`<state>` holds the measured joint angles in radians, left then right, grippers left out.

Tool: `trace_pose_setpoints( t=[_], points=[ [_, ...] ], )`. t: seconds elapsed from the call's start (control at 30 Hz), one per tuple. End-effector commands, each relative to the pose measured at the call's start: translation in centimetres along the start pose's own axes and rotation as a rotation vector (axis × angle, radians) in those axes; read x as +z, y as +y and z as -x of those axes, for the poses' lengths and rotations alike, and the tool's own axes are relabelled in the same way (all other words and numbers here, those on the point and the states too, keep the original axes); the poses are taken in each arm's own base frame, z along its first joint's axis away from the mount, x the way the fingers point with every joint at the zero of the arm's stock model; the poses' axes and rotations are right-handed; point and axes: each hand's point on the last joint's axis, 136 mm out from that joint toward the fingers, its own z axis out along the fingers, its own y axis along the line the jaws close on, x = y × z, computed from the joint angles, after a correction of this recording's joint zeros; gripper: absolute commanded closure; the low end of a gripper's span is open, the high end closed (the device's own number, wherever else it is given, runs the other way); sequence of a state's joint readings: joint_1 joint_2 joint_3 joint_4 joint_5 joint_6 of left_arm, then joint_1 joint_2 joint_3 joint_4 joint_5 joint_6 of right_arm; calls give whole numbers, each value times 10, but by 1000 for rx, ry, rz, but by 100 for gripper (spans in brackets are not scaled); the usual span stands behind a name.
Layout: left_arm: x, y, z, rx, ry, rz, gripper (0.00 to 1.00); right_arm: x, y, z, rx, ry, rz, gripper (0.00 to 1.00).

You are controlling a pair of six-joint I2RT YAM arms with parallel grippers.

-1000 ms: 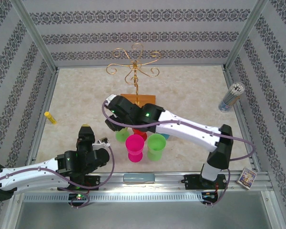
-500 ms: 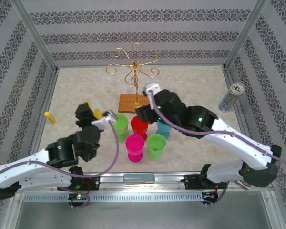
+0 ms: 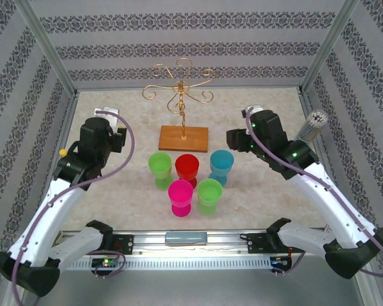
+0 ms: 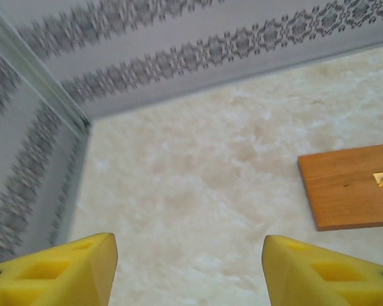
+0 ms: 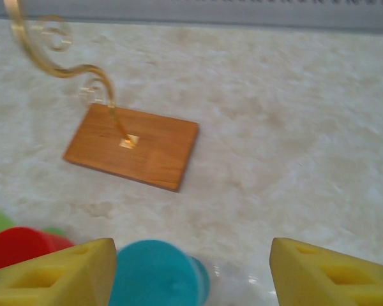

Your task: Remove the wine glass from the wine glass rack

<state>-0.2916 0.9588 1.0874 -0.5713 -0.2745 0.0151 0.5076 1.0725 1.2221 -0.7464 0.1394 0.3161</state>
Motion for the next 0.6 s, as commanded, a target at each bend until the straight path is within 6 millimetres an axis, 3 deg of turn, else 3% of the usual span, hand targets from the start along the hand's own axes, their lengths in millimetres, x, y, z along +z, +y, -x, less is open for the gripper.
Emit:
trace_pose_setpoints(
  t=[0.0, 0.13, 0.27, 0.3, 0.33, 0.37, 0.4, 0.57],
  points=[
    [15, -15, 8, -234, -13, -177, 37, 5, -21, -2, 66, -6, 17, 35],
    [51, 9, -3, -396, -11, -158, 35, 24, -63, -9, 89, -15, -97, 33],
    [76, 25, -19, -437, -9, -111, 27, 45, -96, -19, 141, -26, -154, 27],
    [82, 28, -22, -427, 0, -91, 22, 50, -104, -21, 152, -32, -161, 16],
    [87, 30, -26, -416, 13, -69, 11, 55, -110, -24, 159, -41, -171, 4],
    [90, 32, -28, -404, 17, -57, 6, 59, -118, -27, 162, -50, -188, 2],
    [95, 34, -30, -399, 22, -42, 1, 63, -124, -29, 161, -58, -202, 2],
    [106, 44, -43, -383, -12, 30, 0, 89, -156, -47, 148, -70, -284, 2]
  ],
)
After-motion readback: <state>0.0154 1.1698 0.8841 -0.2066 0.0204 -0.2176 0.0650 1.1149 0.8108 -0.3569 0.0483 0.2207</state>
